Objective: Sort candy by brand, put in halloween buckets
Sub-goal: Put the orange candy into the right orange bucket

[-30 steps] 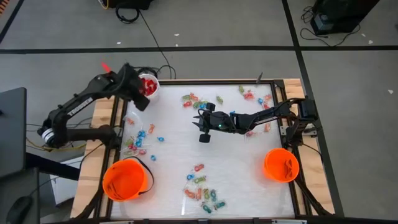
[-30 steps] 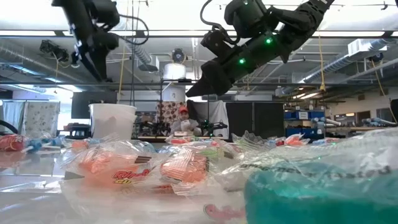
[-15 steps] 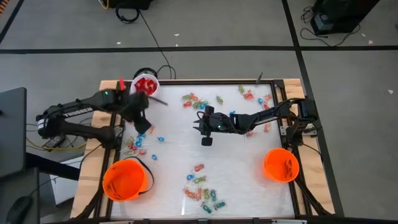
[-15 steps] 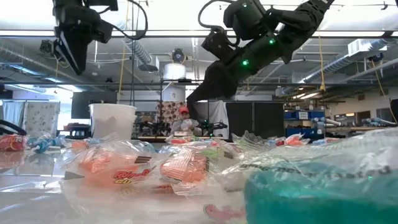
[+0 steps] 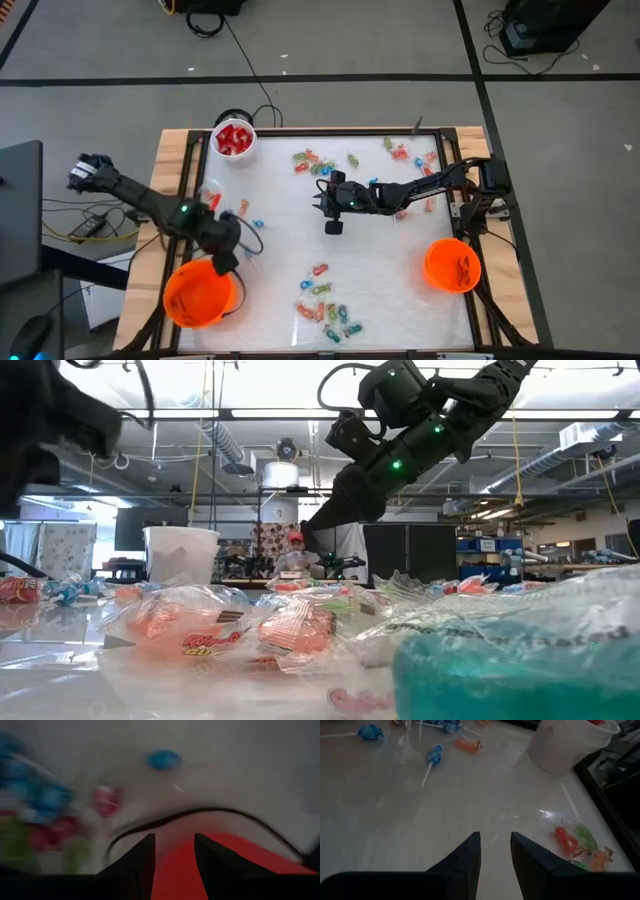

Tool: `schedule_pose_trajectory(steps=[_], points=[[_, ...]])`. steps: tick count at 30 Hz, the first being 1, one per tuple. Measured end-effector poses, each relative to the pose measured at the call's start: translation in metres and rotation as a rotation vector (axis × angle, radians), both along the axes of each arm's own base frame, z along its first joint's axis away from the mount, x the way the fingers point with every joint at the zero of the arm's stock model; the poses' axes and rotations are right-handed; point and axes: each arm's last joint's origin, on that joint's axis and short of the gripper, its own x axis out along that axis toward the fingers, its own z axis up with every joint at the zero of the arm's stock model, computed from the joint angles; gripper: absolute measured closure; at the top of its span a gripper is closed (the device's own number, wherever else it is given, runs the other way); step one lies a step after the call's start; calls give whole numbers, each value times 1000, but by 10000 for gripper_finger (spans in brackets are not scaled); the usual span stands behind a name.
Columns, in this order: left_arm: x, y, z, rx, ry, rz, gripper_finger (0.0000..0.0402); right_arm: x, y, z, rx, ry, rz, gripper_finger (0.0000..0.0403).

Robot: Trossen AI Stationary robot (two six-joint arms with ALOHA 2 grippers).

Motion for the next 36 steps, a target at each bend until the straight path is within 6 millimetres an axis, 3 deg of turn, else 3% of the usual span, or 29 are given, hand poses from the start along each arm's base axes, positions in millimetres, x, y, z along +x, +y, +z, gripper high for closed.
schedule_pose_trajectory(steps=[6,12,17,20,29,36], points=[[4,-26,7,-187,-85,-64,267,0,0,0,18,-5,-10,284],[1,-20,9,-40,-91,-45,293,0,1,0,24,-2,-10,284],[-9,9,11,307,1,84,296,0,3,0,35,-5,-12,284],[-10,27,15,419,35,158,288,0,3,0,45,-9,-18,284],[-8,91,17,480,136,360,201,0,-1,-1,48,-8,-27,284],[-21,133,10,501,288,469,139,-2,-1,-3,51,22,-24,284]])
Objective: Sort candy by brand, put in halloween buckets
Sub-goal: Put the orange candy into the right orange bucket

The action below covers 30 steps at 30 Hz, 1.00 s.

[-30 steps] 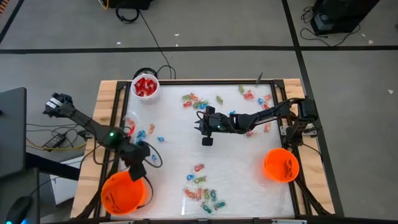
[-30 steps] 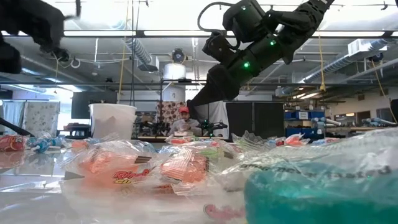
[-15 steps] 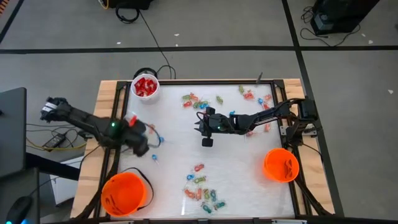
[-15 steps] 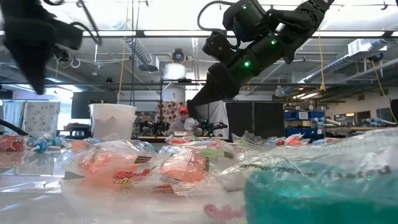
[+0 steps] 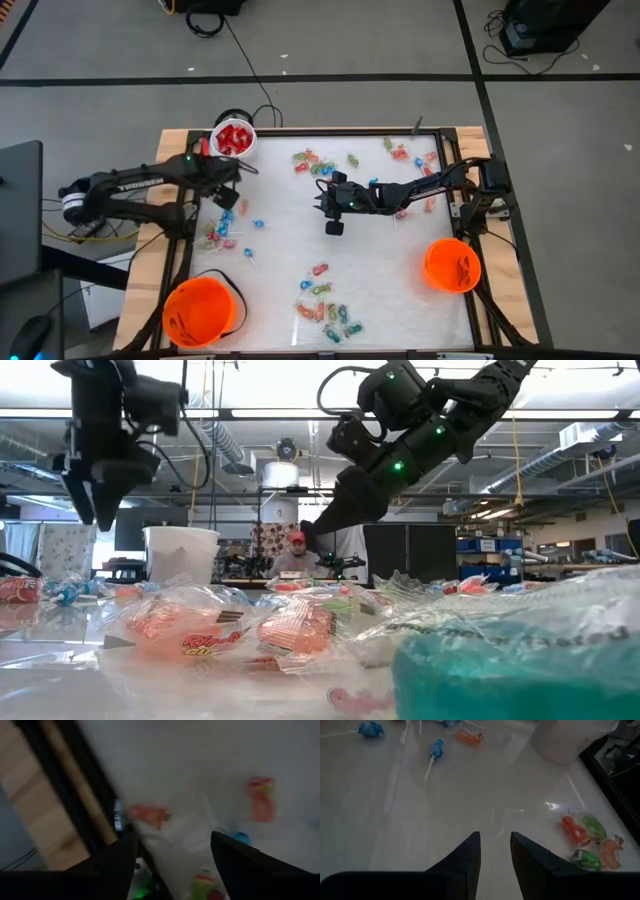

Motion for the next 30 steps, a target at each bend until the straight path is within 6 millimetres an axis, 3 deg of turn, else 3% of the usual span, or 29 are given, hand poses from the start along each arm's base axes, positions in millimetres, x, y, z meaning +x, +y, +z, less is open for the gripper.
schedule_pose_trajectory(steps=[7,12,21,30], points=[[-15,16,-25,-25,48,70,131,-1,-2,-1,0,15,-6,284],[-14,24,-35,-46,-34,97,131,-1,-2,-1,0,15,-6,284],[-13,28,-41,15,27,208,146,-1,-2,-1,0,15,-7,284],[-14,28,-72,-73,43,254,149,-2,-2,-2,1,30,-7,284]])
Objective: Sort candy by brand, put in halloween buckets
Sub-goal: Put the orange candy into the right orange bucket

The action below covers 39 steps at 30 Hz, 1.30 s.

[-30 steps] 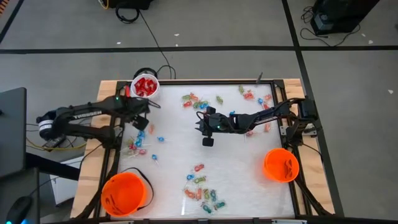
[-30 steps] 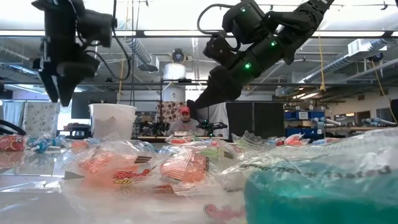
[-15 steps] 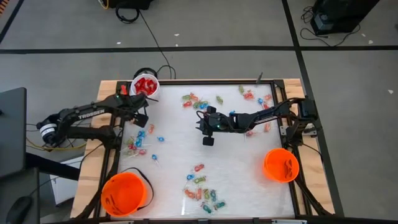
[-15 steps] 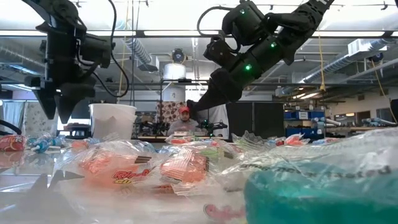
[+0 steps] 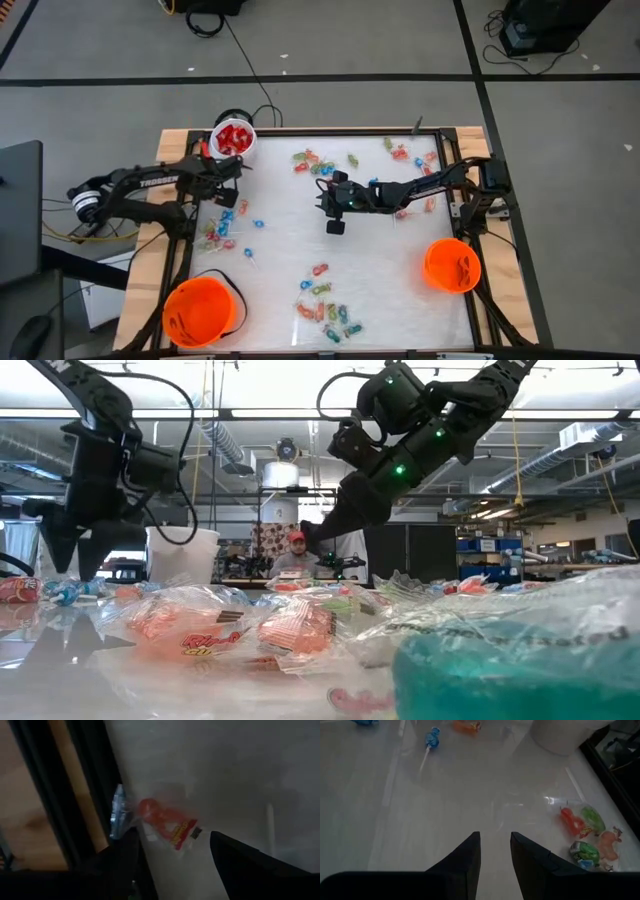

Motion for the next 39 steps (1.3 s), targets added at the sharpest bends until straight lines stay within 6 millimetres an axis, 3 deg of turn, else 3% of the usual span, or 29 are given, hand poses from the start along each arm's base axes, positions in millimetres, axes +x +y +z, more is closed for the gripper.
schedule_pose_trajectory(steps=[6,10,20,25,32,39], points=[[5,4,-12,17,-21,4,152,0,0,0,-2,2,1,284],[7,5,-18,7,-6,7,177,0,0,0,-2,2,1,284],[14,7,-15,-15,-35,-77,318,0,0,-1,-23,14,17,284],[28,7,6,33,-116,-199,377,-1,0,0,-22,14,16,284],[55,-3,42,53,-313,-493,371,-1,4,10,11,0,0,284],[92,-25,54,36,-625,-794,363,-1,26,23,46,-45,94,284]])
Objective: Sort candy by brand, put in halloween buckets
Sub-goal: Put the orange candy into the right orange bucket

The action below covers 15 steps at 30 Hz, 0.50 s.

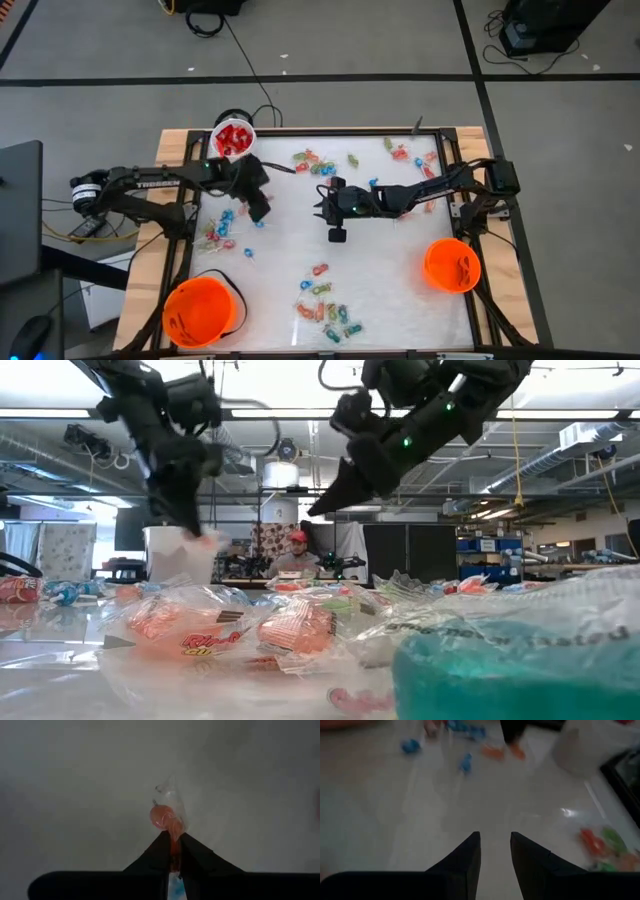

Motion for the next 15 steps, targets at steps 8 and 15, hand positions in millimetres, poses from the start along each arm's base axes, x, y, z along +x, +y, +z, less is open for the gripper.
schedule_pose_trajectory(steps=[8,15], points=[[43,-30,0,94,-229,-235,363,1,20,3,2,-31,37,261],[67,-51,-10,134,-323,-354,362,0,26,4,-119,-24,-9,245]])
